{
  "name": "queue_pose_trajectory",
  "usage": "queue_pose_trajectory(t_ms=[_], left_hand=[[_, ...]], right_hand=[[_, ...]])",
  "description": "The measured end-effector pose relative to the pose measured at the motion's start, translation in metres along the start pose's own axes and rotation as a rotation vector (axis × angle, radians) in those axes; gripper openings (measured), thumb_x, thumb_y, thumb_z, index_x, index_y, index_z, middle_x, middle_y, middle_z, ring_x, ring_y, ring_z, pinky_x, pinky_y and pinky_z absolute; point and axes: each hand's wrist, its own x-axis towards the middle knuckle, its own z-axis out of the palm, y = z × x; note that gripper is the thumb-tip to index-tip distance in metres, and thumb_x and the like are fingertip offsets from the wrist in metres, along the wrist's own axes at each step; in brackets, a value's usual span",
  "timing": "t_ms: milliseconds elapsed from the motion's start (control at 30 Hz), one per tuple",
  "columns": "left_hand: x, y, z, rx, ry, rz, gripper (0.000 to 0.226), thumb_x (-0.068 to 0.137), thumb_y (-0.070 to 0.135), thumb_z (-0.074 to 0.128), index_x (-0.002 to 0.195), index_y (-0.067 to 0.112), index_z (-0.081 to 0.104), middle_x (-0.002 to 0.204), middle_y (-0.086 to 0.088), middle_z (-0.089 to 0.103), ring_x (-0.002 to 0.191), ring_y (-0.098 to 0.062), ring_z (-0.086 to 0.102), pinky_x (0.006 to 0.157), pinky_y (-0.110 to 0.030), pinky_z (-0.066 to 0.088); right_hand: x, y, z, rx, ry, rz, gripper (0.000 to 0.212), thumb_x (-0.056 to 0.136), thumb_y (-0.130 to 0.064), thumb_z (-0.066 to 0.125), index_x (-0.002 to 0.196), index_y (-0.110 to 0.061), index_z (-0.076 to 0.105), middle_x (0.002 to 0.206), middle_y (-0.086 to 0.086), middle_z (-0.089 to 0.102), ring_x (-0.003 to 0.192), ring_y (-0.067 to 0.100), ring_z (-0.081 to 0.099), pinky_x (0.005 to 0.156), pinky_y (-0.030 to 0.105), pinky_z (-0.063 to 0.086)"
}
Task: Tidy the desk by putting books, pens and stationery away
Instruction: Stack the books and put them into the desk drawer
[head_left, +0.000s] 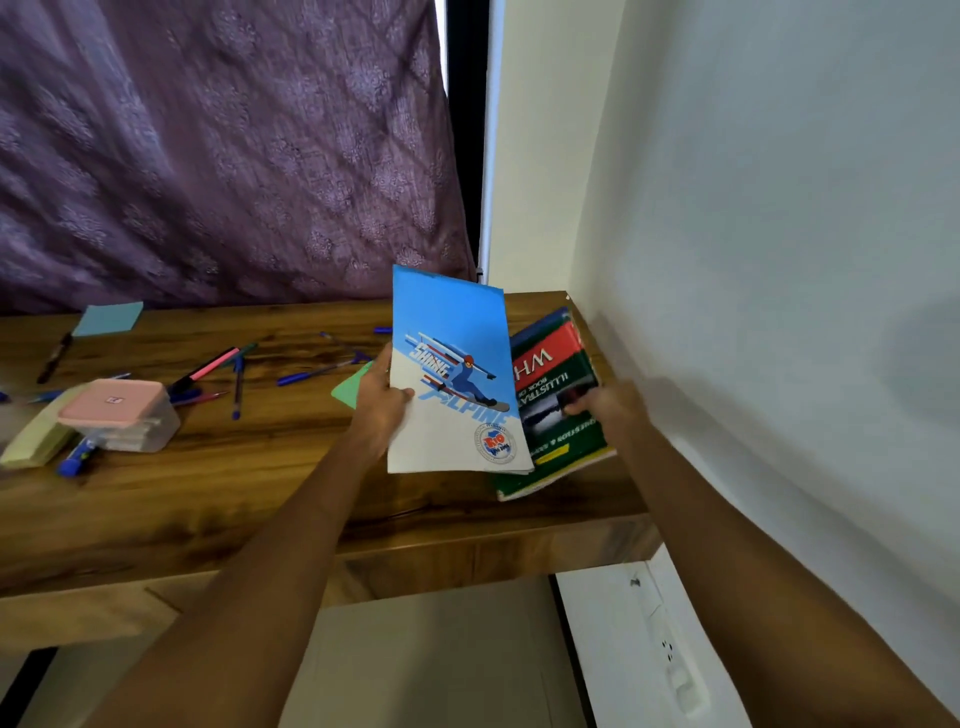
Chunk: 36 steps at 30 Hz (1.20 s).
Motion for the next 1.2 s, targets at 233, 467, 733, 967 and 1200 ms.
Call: queue_pose_trajectory(t_ms=[233, 467, 733, 967, 1200], left_hand=[[0.003, -0.019, 0.046, 0.201, 0.001, 0.024, 0.070, 0.085, -0.016, 0.039, 0.142, 0.025, 0.039, 0.119, -0.008, 0.060, 0.101, -0.028, 0.063, 0.082, -0.042, 0.056], [0.004, -0.060, 0.089, 0.109, -0.080, -0.217, 0.062, 0.089, -0.014, 0.041, 0.139, 0.023, 0.042, 0.123, -0.012, 0.058, 0.107, -0.032, 0.062, 0.085, -0.044, 0.055], [0.010, -0.081, 0.099, -0.032, -0.034, -0.398, 0.046, 0.093, -0.009, 0.043, 0.133, 0.012, 0.048, 0.121, -0.017, 0.055, 0.101, -0.031, 0.056, 0.090, -0.048, 0.050], [0.005, -0.086, 0.103, -0.189, -0.040, -0.483, 0.038, 0.101, 0.006, 0.032, 0.137, 0.009, 0.045, 0.126, -0.020, 0.055, 0.098, -0.029, 0.057, 0.092, -0.046, 0.048], [0.011, -0.071, 0.099, 0.257, -0.144, -0.415, 0.040, 0.101, 0.033, 0.036, 0.129, 0.007, 0.050, 0.123, -0.014, 0.059, 0.101, -0.022, 0.059, 0.086, -0.038, 0.049]], right_hand=[[-0.021, -0.045, -0.045, -0.388, 0.454, -0.364, 0.026, 0.088, -0.008, 0.059, 0.112, 0.003, 0.060, 0.107, 0.021, 0.066, 0.095, 0.036, 0.065, 0.076, 0.039, 0.053], [-0.026, -0.045, -0.069, -0.489, 0.518, -0.527, 0.029, 0.087, -0.009, 0.060, 0.115, -0.004, 0.059, 0.109, 0.020, 0.066, 0.095, 0.037, 0.064, 0.074, 0.035, 0.047], [0.001, 0.003, -0.057, 0.353, -0.099, -0.020, 0.033, 0.067, 0.008, 0.074, 0.097, -0.001, 0.065, 0.094, 0.021, 0.071, 0.074, 0.032, 0.069, 0.066, 0.043, 0.057], [0.019, 0.077, -0.027, 0.358, -0.292, 0.290, 0.043, 0.072, -0.002, 0.076, 0.112, 0.002, 0.060, 0.068, 0.020, 0.072, 0.056, 0.031, 0.070, 0.049, 0.039, 0.057], [0.014, 0.081, -0.012, 0.342, -0.287, 0.162, 0.044, 0.078, -0.002, 0.072, 0.120, -0.002, 0.058, 0.110, 0.023, 0.066, 0.097, 0.035, 0.064, 0.088, 0.047, 0.053]])
